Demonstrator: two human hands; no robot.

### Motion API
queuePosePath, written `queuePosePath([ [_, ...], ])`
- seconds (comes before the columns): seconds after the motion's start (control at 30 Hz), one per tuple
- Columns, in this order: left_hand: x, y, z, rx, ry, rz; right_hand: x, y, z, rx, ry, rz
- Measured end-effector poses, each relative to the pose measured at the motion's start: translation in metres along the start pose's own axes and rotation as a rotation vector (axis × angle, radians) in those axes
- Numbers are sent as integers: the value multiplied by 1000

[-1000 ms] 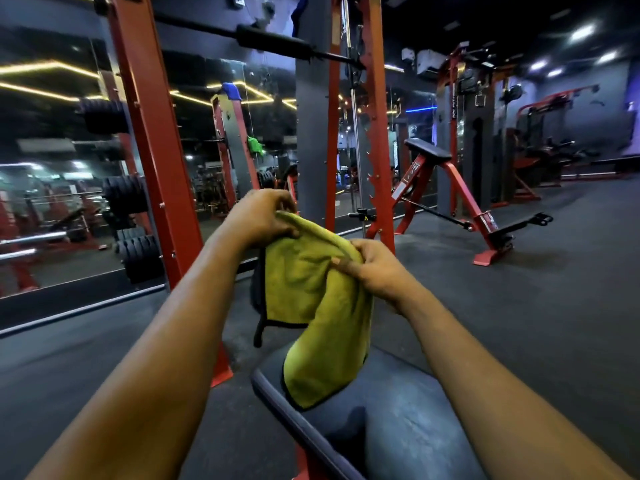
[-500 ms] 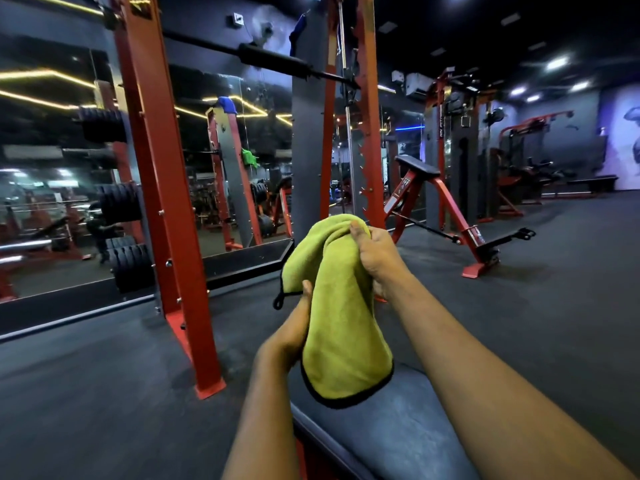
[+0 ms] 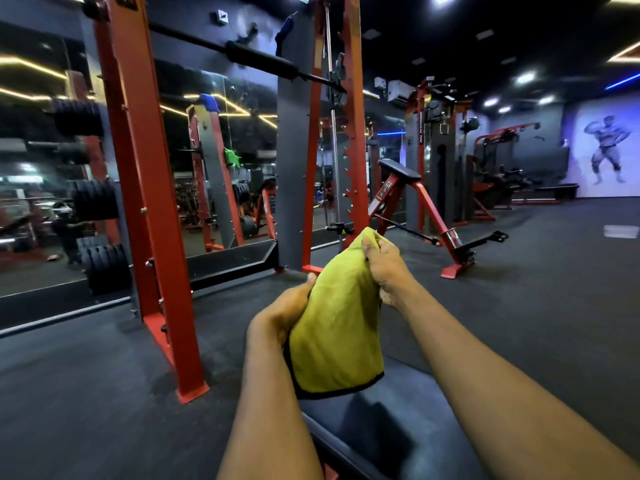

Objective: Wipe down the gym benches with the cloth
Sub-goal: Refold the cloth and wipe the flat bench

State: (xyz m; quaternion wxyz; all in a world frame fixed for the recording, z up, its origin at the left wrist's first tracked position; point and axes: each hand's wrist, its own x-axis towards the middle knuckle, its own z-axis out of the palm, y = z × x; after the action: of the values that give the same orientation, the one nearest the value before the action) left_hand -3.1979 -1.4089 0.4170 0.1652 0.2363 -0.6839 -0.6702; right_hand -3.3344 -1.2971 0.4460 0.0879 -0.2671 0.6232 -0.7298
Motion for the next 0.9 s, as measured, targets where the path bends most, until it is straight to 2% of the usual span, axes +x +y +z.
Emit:
queuePosePath([
  [0.07,1,6,2,33,62,139,2,1,-6,3,-21,70],
  [0.2,2,14,-10,93,384,365,6,-4,-23,-47,-222,206],
  [0.27,-1,17,-13,127,406,425,7,-5,-28,-139,-309,235],
  [0.33,-5,22,-12,174,376,471,8,-7,-27,-316,-272,240],
  [0.43,-9,31,-11,253,302,481,9,-11,-26,-675,-87,227],
  [0.47,-10,33,-11,269,294,488,10,-12,-27,-720,-36,218],
  [0.53,-12,38,-14,278,331,513,13,-14,-31,-631,1,170],
  [0.6,-13,43,-19,332,396,541,9,-22,-38,-441,-79,110],
  [0.63,-13,46,-21,373,400,542,5,-27,-43,-409,-170,82],
  [0.73,-14,53,-23,608,366,494,-3,-38,-55,-534,-425,26],
  [0.8,-19,56,-19,744,350,464,-6,-40,-55,-695,-376,-9],
  [0.9,-23,55,-7,836,404,501,-5,-41,-54,-794,-142,-2],
])
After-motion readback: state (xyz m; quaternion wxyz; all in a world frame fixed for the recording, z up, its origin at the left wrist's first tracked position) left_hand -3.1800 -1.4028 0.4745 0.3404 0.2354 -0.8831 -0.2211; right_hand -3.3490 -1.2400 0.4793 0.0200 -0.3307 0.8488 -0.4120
